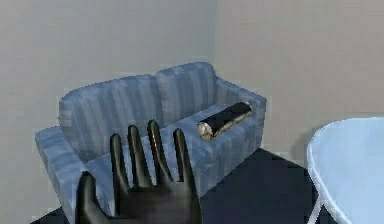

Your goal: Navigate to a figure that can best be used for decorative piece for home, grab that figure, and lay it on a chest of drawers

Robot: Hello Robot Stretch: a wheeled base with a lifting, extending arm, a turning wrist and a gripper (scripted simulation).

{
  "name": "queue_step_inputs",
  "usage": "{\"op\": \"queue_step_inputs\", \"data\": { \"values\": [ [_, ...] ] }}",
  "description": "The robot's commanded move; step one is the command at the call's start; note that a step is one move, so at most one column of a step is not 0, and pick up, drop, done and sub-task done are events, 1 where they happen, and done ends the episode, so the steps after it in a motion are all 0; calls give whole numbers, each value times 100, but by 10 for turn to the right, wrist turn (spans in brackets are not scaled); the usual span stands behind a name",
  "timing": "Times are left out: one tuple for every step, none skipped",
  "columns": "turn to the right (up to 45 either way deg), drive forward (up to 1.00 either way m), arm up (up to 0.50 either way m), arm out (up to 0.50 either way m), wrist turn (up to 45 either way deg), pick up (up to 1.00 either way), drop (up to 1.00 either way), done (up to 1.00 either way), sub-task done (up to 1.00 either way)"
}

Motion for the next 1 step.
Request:
{"op": "queue_step_inputs", "data": {
  "values": [
    [-450,0,0,0,0,0,0,0,0]
  ]
}}
